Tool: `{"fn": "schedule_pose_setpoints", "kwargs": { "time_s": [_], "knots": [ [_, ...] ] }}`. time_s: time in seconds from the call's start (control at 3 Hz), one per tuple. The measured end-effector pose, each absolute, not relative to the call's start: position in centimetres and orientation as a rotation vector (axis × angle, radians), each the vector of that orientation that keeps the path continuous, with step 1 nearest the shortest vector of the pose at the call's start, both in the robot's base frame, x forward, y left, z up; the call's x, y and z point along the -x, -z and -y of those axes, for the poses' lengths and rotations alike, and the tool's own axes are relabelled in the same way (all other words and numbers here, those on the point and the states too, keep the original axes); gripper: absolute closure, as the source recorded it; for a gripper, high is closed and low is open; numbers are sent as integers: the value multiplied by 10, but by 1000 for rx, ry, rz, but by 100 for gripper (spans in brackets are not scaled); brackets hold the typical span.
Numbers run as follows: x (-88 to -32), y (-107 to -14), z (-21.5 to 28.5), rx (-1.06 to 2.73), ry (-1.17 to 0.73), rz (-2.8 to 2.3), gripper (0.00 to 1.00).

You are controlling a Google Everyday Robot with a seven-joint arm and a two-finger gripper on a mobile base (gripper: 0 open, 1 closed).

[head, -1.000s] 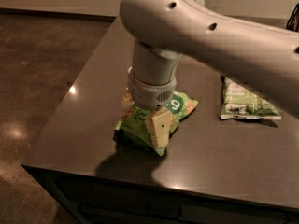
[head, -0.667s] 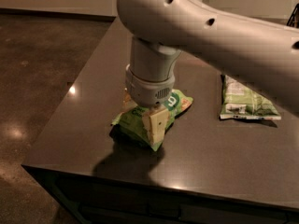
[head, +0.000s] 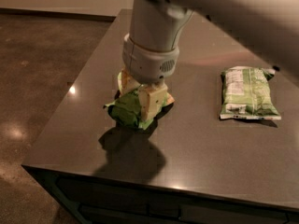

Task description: Pick green rice chip bag

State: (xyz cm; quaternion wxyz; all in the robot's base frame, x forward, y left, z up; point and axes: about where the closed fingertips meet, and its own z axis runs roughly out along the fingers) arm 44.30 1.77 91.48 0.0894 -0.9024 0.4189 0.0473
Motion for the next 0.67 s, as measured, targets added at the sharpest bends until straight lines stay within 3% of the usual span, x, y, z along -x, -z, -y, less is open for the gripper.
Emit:
{"fn": "schedule_pose_setpoints", "kwargs": {
  "time_s": [0.33,0.67],
  "knots": [
    [-452,-956,-22,2658,-127,-1178,100],
    [-461,-989,-28,2618,-117,-1123,100]
  ]
}}
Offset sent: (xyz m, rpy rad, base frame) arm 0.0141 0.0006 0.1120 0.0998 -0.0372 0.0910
